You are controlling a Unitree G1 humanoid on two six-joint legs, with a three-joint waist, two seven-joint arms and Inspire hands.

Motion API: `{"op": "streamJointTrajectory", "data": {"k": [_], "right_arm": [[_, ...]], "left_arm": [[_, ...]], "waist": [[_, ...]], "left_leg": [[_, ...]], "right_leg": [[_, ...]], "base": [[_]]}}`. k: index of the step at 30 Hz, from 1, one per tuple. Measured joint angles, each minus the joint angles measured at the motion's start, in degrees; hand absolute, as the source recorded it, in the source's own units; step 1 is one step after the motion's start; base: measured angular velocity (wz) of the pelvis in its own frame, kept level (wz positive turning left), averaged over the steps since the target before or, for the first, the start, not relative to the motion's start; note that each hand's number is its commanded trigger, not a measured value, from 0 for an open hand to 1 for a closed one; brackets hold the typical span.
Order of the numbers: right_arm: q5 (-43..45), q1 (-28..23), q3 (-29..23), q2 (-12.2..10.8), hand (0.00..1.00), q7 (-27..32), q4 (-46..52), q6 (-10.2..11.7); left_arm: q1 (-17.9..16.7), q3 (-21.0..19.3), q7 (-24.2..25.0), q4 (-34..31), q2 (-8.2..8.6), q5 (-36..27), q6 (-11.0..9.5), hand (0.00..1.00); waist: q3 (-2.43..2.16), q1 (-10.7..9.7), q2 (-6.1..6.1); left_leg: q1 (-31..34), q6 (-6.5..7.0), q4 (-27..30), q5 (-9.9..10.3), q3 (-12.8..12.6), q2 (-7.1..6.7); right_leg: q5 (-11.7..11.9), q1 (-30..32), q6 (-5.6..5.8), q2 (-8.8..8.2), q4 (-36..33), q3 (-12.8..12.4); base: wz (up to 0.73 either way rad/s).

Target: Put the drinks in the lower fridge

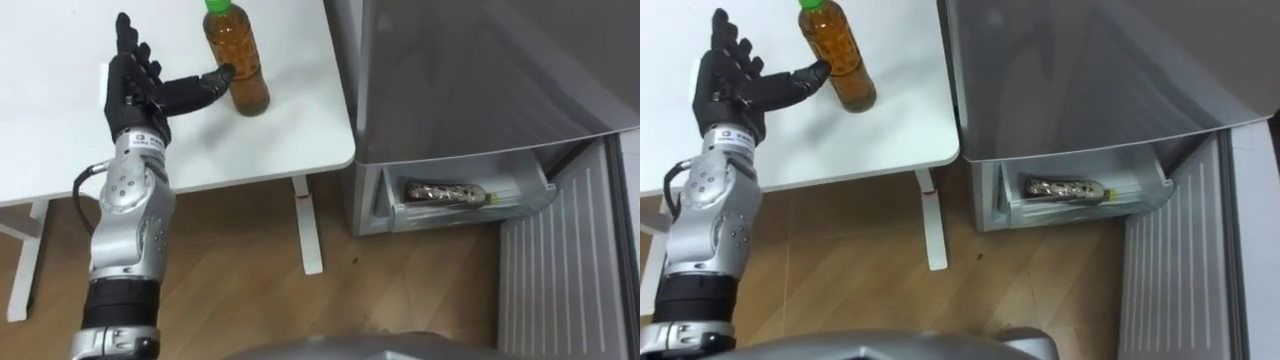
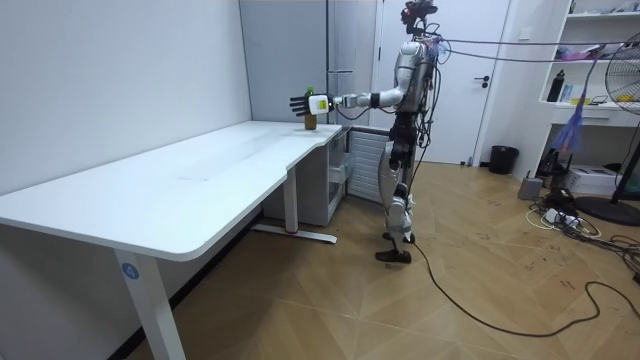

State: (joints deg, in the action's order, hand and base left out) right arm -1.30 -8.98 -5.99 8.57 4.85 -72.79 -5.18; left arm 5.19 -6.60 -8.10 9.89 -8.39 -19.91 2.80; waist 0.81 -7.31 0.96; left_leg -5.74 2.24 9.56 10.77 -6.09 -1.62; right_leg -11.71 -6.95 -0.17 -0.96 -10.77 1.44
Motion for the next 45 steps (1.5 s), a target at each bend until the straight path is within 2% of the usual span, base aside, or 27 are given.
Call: {"op": "streamJointTrajectory", "data": {"k": [6, 10, 16, 17, 21, 24, 34, 37, 42, 45], "right_arm": [[1.6, -1.3, -0.6, 0.2, 0.0, 0.9, 1.5, 0.0], [3.4, -1.3, -0.9, 0.1, 0.0, 1.3, 1.5, -1.2], [8.6, -1.2, -2.3, 0.2, 0.0, 2.1, 1.7, -1.2], [8.9, -1.2, -2.8, 0.2, 0.0, 2.1, 1.7, -1.3], [8.9, -1.1, -3.3, 0.5, 0.0, 2.1, 1.6, -2.1], [9.1, -1.1, -3.3, 0.5, 0.0, 2.1, 1.6, -2.4], [10.6, -1.2, -4.4, 0.6, 0.0, 2.0, 1.5, -2.6], [11.0, -1.1, -4.4, 0.6, 0.0, 2.0, 1.7, -3.3], [11.1, -1.1, -5.2, 0.6, 0.0, 1.9, 2.0, -3.6], [11.1, -1.0, -5.7, 0.6, 0.0, 1.6, 2.4, -3.6]], "left_arm": [[2.3, 0.0, 1.6, 1.4, -1.56, -4.1, 0.9, 0.0], [4.5, 0.0, 2.6, 3.4, -1.77, -7.5, 1.4, 0.0], [6.0, -0.1, 2.5, 6.0, -2.12, -7.4, 3.0, 0.0], [7.1, -0.2, 2.5, 7.7, -2.5, -7.4, 3.5, 0.0], [9.4, -0.4, 2.1, 9.9, -4.24, -7.5, 4.1, 0.0], [10.6, -0.6, 2.1, 11.6, -4.44, -7.4, 4.2, 0.0], [10.8, -1.0, 2.1, 12.8, -4.52, -7.4, 4.5, 0.0], [11.3, -1.7, 2.1, 12.8, -4.71, -7.4, 5.5, 0.0], [11.5, -1.7, 2.0, 12.8, -6.71, -7.4, 5.9, 0.0], [11.6, -1.9, 2.0, 12.7, -7.2, -7.3, 5.9, 0.0]], "waist": [[-0.06, -0.4, 0.06], [-0.16, -0.7, 0.21], [-0.66, -1.8, 0.98], [-0.71, -1.8, 1.07], [-0.65, -1.8, 1.01], [-0.61, -1.8, 0.96], [-0.54, -2.1, 1.2], [-0.59, -2.0, 1.28], [-0.63, -2.9, 1.33], [-0.63, -3.5, 1.31]], "left_leg": [[0.0, 0.0, 0.2, 0.0, 0.0, -0.05], [0.0, 0.01, 0.3, 0.0, 0.0, -0.08], [0.0, 0.0, 0.2, 0.0, -0.5, -0.01], [-0.1, 0.0, 0.2, 0.0, -0.7, 0.02], [-0.6, 0.01, 0.0, 0.0, -1.4, 0.09], [-0.6, 0.09, -0.1, 0.1, -1.6, 0.05], [-0.5, 0.1, -0.1, 0.1, -1.8, 0.12], [-0.3, 0.1, -0.1, 0.1, -1.8, 0.11], [-0.3, 0.1, 0.0, 0.1, -1.7, 0.1], [-0.4, 0.1, 0.0, 0.1, -1.7, 0.1]], "right_leg": [[0.0, 0.0, 0.0, 0.12, 0.0, -1.3], [0.0, 0.0, 0.0, 0.1, 0.0, -1.4], [0.0, 0.1, -0.01, 0.19, 0.0, -1.6], [0.0, 0.1, -0.02, 0.23, -0.1, -1.8], [0.0, 0.2, -0.02, 0.31, -0.2, -2.7], [0.0, 0.5, -0.01, 0.27, -0.6, -3.0], [0.0, 1.1, -0.01, 0.34, -1.0, -3.2], [0.0, 1.2, -0.02, 0.34, -1.0, -3.3], [0.0, 1.2, -0.02, 0.33, -1.0, -3.2], [0.0, 1.2, -0.02, 0.32, -1.0, -3.2]], "base": [[-0.02], [0.0], [-0.02], [-0.09], [-0.12], [-0.07], [-0.03], [0.0], [0.0], [0.0]]}}
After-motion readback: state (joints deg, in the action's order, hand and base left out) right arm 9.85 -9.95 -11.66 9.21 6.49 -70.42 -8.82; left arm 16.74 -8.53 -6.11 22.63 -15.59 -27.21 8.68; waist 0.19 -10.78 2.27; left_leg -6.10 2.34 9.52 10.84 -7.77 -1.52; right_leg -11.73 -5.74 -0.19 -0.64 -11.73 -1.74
